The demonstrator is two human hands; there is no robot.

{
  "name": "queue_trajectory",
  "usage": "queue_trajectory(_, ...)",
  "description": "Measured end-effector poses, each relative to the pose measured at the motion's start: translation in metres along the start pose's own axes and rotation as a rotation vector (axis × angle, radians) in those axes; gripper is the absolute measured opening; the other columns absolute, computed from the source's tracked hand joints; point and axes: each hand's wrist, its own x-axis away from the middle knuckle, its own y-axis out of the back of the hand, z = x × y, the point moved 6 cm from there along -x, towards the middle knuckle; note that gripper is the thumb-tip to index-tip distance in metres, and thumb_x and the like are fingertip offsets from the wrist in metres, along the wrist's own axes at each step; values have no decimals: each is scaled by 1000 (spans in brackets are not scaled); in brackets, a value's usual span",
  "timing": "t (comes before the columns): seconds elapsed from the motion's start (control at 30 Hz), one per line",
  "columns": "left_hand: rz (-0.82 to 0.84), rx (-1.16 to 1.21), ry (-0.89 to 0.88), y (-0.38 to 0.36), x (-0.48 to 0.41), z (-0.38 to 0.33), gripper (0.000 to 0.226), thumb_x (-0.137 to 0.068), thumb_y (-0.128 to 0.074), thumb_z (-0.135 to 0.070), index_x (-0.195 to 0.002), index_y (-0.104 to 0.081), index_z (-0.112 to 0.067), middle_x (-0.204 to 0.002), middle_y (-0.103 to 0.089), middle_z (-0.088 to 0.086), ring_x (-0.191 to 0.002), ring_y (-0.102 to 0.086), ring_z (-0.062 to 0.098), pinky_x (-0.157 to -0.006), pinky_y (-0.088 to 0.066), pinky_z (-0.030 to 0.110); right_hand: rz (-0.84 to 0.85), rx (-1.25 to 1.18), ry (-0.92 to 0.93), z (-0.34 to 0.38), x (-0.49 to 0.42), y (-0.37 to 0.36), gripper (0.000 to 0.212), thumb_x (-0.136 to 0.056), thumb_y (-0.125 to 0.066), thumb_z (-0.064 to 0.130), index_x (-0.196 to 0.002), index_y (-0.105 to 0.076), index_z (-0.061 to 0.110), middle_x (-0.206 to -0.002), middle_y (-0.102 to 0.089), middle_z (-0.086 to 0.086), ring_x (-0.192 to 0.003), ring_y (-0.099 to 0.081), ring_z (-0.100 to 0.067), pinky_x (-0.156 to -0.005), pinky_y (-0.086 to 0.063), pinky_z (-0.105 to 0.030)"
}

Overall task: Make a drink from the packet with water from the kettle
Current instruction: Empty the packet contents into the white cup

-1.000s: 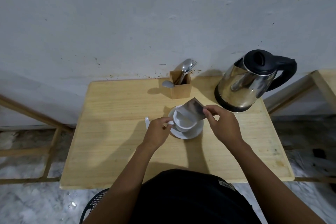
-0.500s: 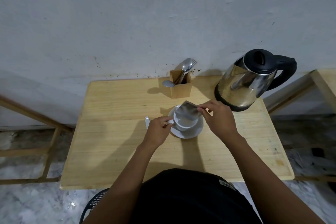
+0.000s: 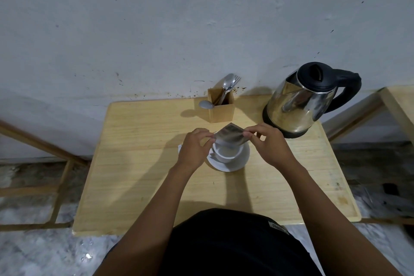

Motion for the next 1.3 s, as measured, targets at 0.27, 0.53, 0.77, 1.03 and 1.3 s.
queue_trajectory(0.27, 9, -50, 4, -8, -5, -4, 13, -85, -67, -14, -92, -75, -6, -96, -73, 8, -90, -65, 19, -80, -46, 21, -87, 139, 33, 9, 2, 0, 11, -87, -72, 29, -96, -77, 27, -85, -62, 18, -74, -56, -9, -68, -46, -25)
queue_trajectory(0.53, -21, -58, 40, -8, -5, 0, 15, -86, -66, -17, -94, -75, -7, -101, -73, 9, -95, -66, 19, -81, -46, 23, -110, 183, 41, 8, 2, 5, 10, -87, -71, 29, -95, -77, 28, -82, -60, 19, -73, -53, -6, -68, -39, -19)
queue_trajectory(0.77, -15, -48, 61, -11, -6, 0, 16, -86, -67, -18, -95, -75, -7, -102, -70, 8, -94, -63, 18, -77, -41, 21, -97, 216, 78, 17, 2, 4, 11, -87, -72, 28, -95, -77, 27, -85, -63, 17, -72, -52, -6, -74, -48, -32)
queue_trajectory(1.03, 18, 7, 88, -16, -9, 5, 20, -85, -67, -24, -99, -73, -10, -108, -64, 8, -102, -58, 20, -86, -38, 21, -97, 233, 75, 19, 1, 9, 10, -87, -70, 29, -95, -76, 30, -84, -61, 18, -69, -53, -7, -78, -51, -41)
queue_trajectory(1.3, 59, 50, 128, -21, -12, 3, 27, -88, -64, -30, -103, -72, -10, -120, -60, 2, -122, -39, 23, -96, -29, 25, -11, 201, 85, 22, 2, 0, 11, -90, -67, 31, -98, -75, 31, -87, -58, 21, -75, -56, -6, -83, -50, -45)
